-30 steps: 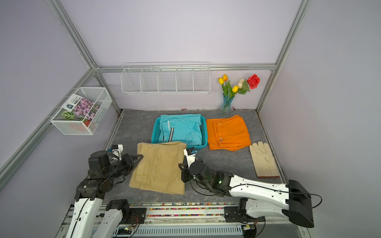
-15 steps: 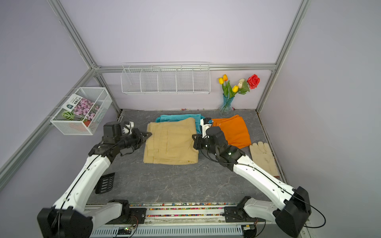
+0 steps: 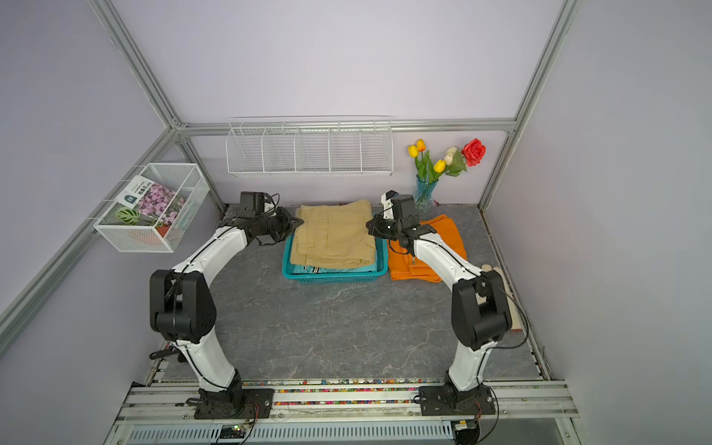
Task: Put the folded long pants in the basket
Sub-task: Place the long pant in the basket.
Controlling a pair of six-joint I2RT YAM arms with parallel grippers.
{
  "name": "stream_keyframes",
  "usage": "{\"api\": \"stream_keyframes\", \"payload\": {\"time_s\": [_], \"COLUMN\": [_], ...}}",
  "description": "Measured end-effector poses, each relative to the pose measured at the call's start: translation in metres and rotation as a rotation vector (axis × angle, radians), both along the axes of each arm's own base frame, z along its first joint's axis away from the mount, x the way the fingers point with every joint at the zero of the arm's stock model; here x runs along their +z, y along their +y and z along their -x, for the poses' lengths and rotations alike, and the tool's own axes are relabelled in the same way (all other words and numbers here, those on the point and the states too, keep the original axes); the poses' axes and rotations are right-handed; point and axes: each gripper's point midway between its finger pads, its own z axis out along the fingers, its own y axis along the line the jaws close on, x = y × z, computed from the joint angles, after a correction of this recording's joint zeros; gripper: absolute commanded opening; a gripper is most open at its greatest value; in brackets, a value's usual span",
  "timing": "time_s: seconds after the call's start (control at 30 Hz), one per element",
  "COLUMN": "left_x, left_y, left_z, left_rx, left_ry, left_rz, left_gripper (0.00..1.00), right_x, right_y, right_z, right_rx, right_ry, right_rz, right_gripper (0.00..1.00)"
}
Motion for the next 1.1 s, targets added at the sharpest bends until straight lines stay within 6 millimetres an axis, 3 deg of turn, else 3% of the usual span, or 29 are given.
{"api": "stream_keyframes", "payload": {"time_s": [0.13,0.23,0.4,0.53,0.67,0.77,0.9,0.97,1.1], "left_x": [-0.036,-0.047,-0.044,-0.021,-0.006,-0.024,-0.073,-0.083,-0.077], "left_y": [0.0,0.001,0.005,0.006,0.007,0.007,0.008,0.005,0.005], "left_z": [-0.006,-0.004,0.01,0.028,0.031,0.027,0.02,0.019,0.016], "left_rx": [0.006,0.007,0.015,0.022,0.029,0.029,0.031,0.021,0.008], "left_ry": [0.07,0.09,0.08,0.042,0.012,0.046,0.141,0.157,0.123], "left_rz": [-0.019,-0.023,-0.031,-0.04,-0.046,-0.063,-0.095,-0.092,-0.103], "left_gripper": [0.0,0.0,0.0,0.0,0.0,0.0,0.0,0.0,0.41], "right_x": [-0.042,-0.056,-0.053,-0.029,-0.011,-0.028,-0.078,-0.092,-0.081], "right_y": [-0.001,-0.001,-0.002,-0.001,0.0,0.002,0.001,0.001,0.006], "right_z": [-0.007,-0.003,0.003,0.02,0.031,0.027,0.022,0.024,0.022], "right_rx": [0.012,0.018,0.024,0.031,0.039,0.04,0.026,0.025,0.033], "right_ry": [0.079,0.105,0.091,0.05,0.001,0.019,0.097,0.122,0.081], "right_rz": [0.009,0.012,0.004,0.007,-0.001,0.01,0.05,0.057,0.053], "right_gripper": [0.0,0.0,0.0,0.0,0.0,0.0,0.0,0.08,0.6]}}
